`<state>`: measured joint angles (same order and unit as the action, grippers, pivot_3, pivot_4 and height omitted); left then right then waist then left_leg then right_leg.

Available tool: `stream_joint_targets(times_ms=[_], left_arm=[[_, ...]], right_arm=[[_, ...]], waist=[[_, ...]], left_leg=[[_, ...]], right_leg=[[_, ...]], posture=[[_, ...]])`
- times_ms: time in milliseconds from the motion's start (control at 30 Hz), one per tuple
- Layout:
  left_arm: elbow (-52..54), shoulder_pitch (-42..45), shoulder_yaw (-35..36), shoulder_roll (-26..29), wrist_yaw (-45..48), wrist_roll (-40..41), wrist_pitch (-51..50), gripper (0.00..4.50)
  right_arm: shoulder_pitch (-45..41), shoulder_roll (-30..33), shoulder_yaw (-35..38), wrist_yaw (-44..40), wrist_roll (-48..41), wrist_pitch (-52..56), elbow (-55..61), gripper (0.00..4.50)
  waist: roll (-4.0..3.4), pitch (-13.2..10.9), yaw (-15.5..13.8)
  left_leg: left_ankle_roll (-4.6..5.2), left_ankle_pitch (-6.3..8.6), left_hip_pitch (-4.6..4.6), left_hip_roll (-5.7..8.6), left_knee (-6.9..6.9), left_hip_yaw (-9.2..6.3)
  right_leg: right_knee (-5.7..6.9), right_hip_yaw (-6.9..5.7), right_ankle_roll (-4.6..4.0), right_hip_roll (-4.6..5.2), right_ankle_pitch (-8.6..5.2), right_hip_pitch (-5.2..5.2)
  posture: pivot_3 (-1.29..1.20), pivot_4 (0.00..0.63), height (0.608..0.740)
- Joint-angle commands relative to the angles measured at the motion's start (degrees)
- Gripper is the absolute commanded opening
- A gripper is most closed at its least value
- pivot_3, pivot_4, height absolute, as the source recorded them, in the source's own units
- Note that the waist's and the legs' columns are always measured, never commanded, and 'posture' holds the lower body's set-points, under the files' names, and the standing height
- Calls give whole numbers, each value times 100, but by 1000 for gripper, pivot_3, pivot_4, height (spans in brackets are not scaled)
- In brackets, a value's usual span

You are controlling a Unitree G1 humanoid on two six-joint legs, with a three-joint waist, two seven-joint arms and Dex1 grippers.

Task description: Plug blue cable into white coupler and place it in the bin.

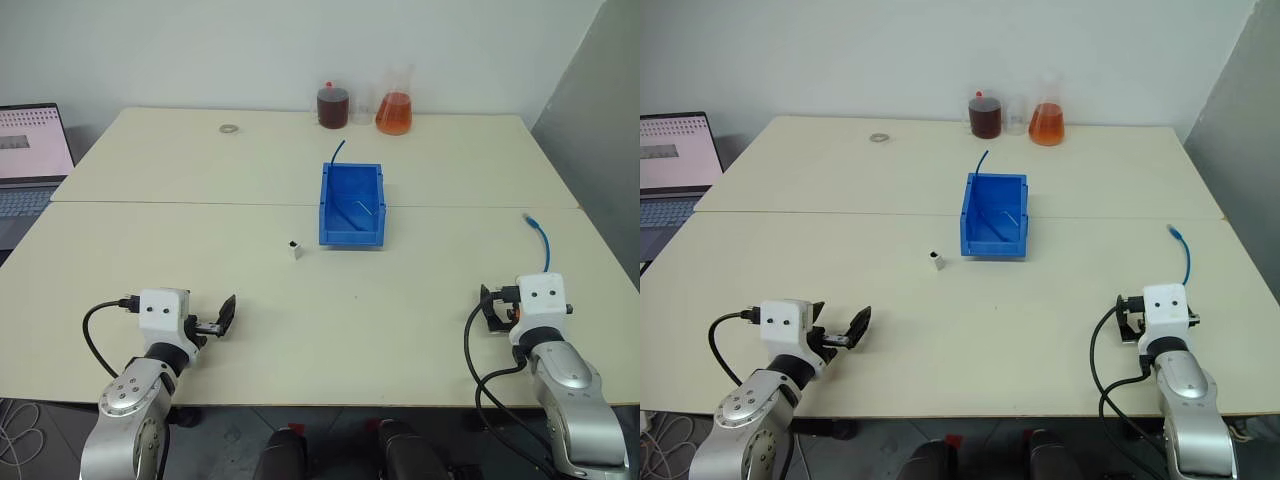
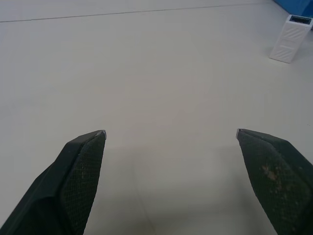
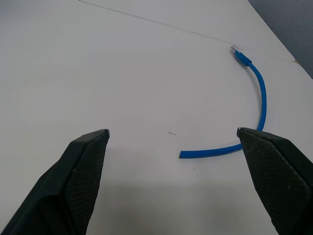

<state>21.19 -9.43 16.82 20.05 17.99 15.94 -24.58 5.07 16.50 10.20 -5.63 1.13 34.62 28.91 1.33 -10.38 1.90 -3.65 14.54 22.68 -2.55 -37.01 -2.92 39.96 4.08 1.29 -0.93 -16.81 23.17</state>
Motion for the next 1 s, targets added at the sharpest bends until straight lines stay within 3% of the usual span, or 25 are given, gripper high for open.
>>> stream_joint_targets(times_ms=[33,133,233,333,433,567,700,867,1000], left_arm=[[73,1,26,42,31,25,94,4500],[321,-64,-100,164,389,212,40,4500],[827,-101,-626,638,1279,503,-71,4500],[1037,307,-1222,1136,1990,651,-204,4500],[892,1051,-1743,1274,2405,768,-351,4500],[179,2242,-2385,1078,2781,627,-313,4500],[-740,3202,-3019,615,3150,332,171,4500],[-1440,3717,-3283,234,3385,153,536,4500],[-1555,3765,-3331,207,3597,144,597,4500]], right_arm=[[3,73,152,47,82,-133,163,4455],[-58,195,190,36,146,-145,212,4455],[-281,569,320,-103,205,-231,90,4455],[-763,953,797,-257,-51,-323,-755,4455],[-1453,1393,975,-827,-417,-507,-1983,4455],[-2543,1907,900,-1678,-754,-880,-3938,4455],[-3632,2438,339,-2244,-325,-2115,-6322,4455],[-4691,2582,147,-2446,-241,-2734,-8404,4455],[-5169,2610,192,-2544,-313,-2853,-9257,4455]], waist=[[0,0,0],[0,0,0],[-1,-1,1],[-1,-1,2],[1,0,2],[-2,0,16],[-3,0,51],[-3,-1,106],[-3,-1,136]], left_leg=[[0,0,0,0,0,0],[0,0,0,0,0,0],[0,0,0,0,0,0],[0,0,-3,2,-3,3],[1,-2,-10,6,-4,6],[8,-4,-12,7,-3,12],[11,-6,-13,10,0,17],[13,-7,-5,13,1,21],[12,-7,0,13,3,23]], right_leg=[[0,0,0,0,0,0],[0,0,0,0,0,0],[0,0,0,0,0,0],[0,1,7,1,-2,-3],[-1,2,10,0,1,-11],[0,6,3,-1,6,-12],[-1,11,1,-1,7,-12],[-5,15,1,3,8,-8],[-7,15,0,7,8,-4]], posture=[[0,150,740],[0,150,740],[0,150,740],[0,150,740],[0,150,740],[0,150,740],[0,150,740],[0,150,740],[0,150,740]])
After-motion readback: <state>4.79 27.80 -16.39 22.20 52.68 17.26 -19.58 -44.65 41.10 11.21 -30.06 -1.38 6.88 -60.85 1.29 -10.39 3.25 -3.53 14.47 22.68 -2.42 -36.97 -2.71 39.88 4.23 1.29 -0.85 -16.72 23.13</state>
